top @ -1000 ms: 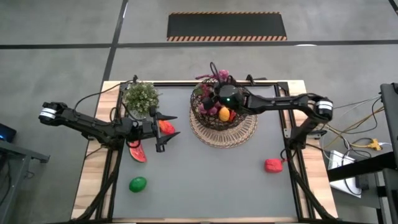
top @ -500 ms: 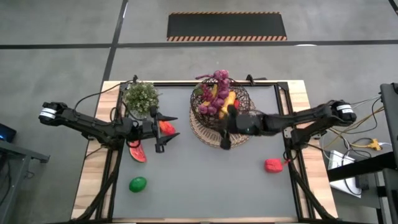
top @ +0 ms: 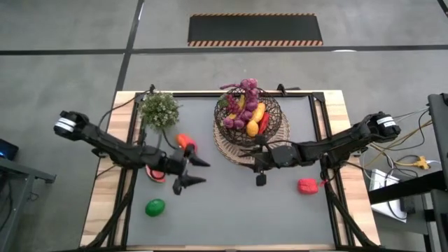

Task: Build produce basket
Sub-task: Put the lime into the black wire basket

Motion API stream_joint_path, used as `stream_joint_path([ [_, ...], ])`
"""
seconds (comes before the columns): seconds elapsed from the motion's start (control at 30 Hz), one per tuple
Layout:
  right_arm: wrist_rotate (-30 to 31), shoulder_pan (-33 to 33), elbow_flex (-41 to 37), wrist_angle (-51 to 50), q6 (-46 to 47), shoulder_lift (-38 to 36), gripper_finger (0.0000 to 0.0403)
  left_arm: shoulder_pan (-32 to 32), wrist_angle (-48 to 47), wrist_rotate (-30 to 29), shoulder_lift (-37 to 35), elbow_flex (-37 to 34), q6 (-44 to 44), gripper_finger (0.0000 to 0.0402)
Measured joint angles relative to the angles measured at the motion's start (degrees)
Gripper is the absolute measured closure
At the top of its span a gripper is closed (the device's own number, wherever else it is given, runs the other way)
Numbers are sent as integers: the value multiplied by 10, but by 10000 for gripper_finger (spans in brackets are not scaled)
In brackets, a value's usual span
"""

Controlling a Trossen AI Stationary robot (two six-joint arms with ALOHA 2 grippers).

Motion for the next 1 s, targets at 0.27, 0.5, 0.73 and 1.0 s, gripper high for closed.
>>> stream_joint_path([
  [0.27,0,-1,-5,-3,-20,0,294,-13,-147,-40,46,43,-143,134],
  [0.5,0,-1,-6,-17,-19,0,294,-13,-512,-39,45,143,-258,134],
  [0.73,0,-1,-9,-19,-19,0,294,-19,-741,21,61,220,-393,134],
  [1.0,0,-1,-20,-15,-19,0,294,-102,-799,119,108,289,-557,134],
])
